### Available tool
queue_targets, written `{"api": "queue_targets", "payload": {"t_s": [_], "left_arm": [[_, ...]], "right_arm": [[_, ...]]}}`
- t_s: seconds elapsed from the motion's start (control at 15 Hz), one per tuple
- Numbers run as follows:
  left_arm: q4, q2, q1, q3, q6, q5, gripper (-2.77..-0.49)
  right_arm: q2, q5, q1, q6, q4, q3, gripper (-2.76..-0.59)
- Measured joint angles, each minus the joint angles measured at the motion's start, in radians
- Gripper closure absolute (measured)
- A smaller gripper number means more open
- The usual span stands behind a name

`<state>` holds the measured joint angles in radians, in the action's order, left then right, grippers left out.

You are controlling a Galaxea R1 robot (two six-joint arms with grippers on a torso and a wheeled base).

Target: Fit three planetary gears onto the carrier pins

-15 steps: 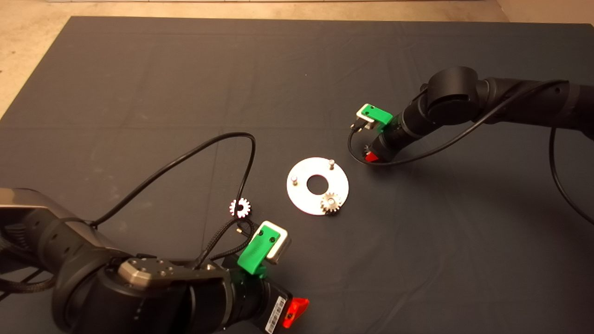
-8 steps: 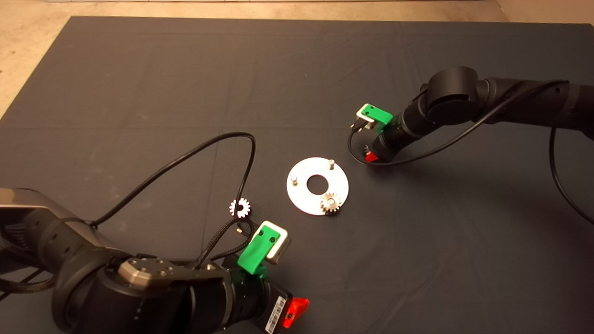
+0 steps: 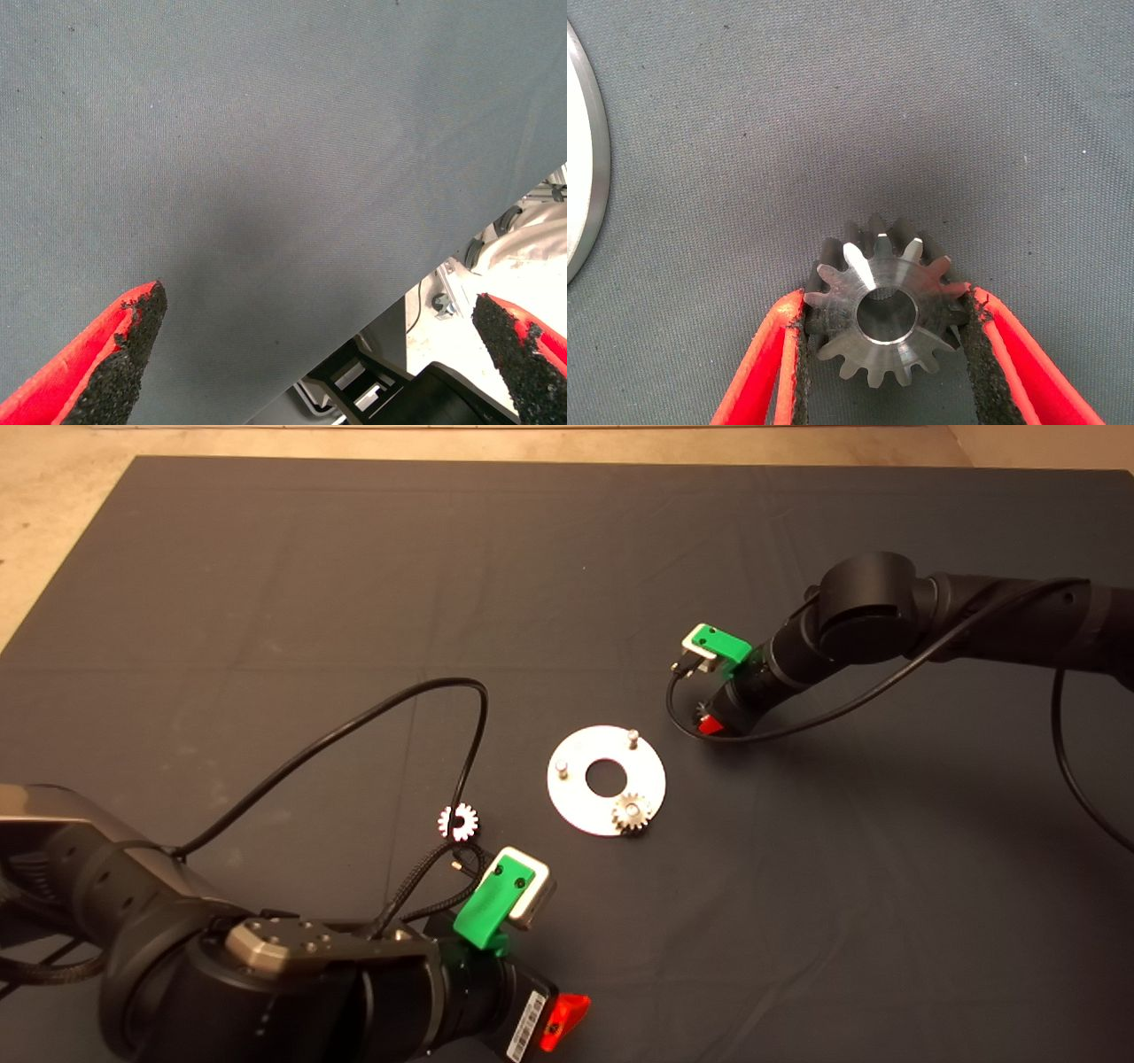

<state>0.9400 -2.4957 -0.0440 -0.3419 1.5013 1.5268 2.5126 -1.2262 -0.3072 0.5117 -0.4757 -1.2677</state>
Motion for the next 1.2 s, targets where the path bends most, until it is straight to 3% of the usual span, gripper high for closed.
{"api": "queue_targets", "payload": {"t_s": [0.2,0.4,0.53,0.6,0.73,0.8,1.0,1.2], "left_arm": [[0.000,0.000,0.000,0.000,0.000,0.000,-2.49],[0.000,0.000,0.000,0.000,0.000,0.000,-2.49],[0.000,0.000,0.000,0.000,0.000,0.000,-2.49],[0.000,0.000,0.000,0.000,0.000,0.000,-2.49],[0.000,0.000,0.000,0.000,0.000,0.000,-2.49],[0.000,0.000,0.000,0.000,0.000,0.000,-2.49],[0.000,0.000,0.000,0.000,0.000,0.000,-2.49],[0.000,0.000,0.000,0.000,0.000,0.000,-2.49]], "right_arm": [[0.000,0.014,0.000,-0.001,0.023,0.001,-0.94],[-0.005,0.016,-0.003,-0.001,0.045,0.033,-0.94],[-0.009,0.014,-0.037,0.000,0.082,0.089,-0.94],[-0.008,0.018,-0.068,0.001,0.093,0.117,-0.94],[-0.008,0.022,-0.112,0.002,0.095,0.133,-0.94],[-0.008,0.022,-0.119,0.002,0.095,0.135,-0.94],[-0.008,0.012,-0.120,0.003,0.096,0.177,-0.94],[0.016,0.012,-0.120,0.004,0.102,0.203,-0.94]]}}
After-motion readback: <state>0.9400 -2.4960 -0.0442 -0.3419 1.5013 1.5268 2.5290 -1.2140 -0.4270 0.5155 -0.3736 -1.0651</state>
